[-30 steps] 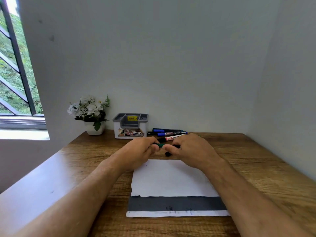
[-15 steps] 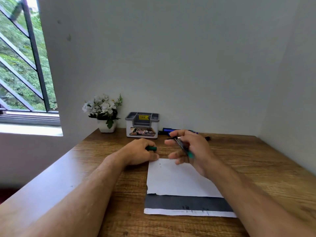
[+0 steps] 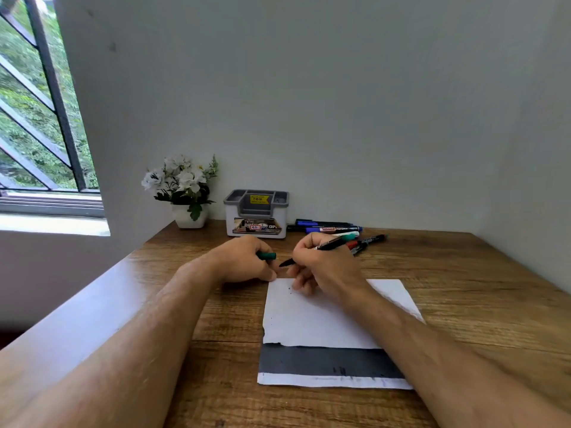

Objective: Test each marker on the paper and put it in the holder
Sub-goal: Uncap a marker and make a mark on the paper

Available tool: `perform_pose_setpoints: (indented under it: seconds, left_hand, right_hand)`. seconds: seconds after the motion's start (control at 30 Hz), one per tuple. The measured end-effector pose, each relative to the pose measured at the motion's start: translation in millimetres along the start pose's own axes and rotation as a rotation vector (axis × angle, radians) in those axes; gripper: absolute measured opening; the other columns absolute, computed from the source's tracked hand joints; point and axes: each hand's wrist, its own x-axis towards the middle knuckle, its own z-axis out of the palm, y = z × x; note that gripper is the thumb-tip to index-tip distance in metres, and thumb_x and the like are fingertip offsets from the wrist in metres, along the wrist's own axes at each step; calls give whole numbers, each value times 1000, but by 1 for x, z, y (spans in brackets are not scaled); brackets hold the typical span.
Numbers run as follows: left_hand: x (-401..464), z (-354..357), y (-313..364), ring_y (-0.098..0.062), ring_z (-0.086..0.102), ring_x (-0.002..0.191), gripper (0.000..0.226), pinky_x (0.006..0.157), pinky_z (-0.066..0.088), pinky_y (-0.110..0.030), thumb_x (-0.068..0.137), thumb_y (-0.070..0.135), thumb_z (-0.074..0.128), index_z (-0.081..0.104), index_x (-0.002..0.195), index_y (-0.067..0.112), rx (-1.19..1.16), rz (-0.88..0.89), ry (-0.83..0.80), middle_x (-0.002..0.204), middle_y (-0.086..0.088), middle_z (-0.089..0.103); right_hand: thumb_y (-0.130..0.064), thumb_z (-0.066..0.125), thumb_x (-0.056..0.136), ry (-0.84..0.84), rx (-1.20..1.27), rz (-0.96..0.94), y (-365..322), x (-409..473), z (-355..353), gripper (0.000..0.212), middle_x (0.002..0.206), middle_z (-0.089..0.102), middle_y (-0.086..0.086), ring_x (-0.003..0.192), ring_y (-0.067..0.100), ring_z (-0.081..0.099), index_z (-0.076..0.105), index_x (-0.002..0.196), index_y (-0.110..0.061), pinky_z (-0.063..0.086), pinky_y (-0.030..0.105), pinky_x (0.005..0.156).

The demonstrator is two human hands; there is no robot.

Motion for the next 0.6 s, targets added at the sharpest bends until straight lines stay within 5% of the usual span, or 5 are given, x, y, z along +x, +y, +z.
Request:
perform_pose_setpoints:
  seconds: [0.13, 0.3, 0.5, 0.6]
  left_hand:
    - [0, 0, 1, -9, 61, 83, 8, 75, 42, -30, 80, 25, 78, 71, 82, 28, -15, -38, 6, 83, 8, 69]
    - [-1, -1, -1, -10, 62, 86, 7, 82, 44, -33, 81, 20, 79, 74, 85, 23, -77, -53, -18, 84, 7, 71]
    - [2, -1, -3, -10, 64, 89, 9, 91, 45, -34, 81, 16, 78, 76, 87, 21, -127, -72, -36, 86, 7, 74]
    - [4, -1, -4, -9, 64, 87, 9, 82, 44, -30, 79, 16, 80, 77, 86, 21, -141, -79, -33, 83, 8, 74]
  right_hand:
    - [0, 60, 86, -77, -1, 29, 6, -1, 1, 17, 68, 72, 18, 51, 24, 65, 56, 73, -10, 49, 28, 45]
    - [-18, 65, 81, 4, -304, -63, 11, 4, 1, 16, 53, 67, -7, 42, -2, 52, 57, 67, -18, 40, 21, 49]
    - [-20, 66, 79, 42, -378, -137, 16, 9, 3, 20, 46, 57, -19, 52, -10, 54, 56, 62, -18, 36, 5, 43]
    - [-20, 65, 80, 34, -369, -123, 16, 9, 3, 19, 46, 57, -18, 51, -9, 53, 56, 63, -18, 36, 6, 43]
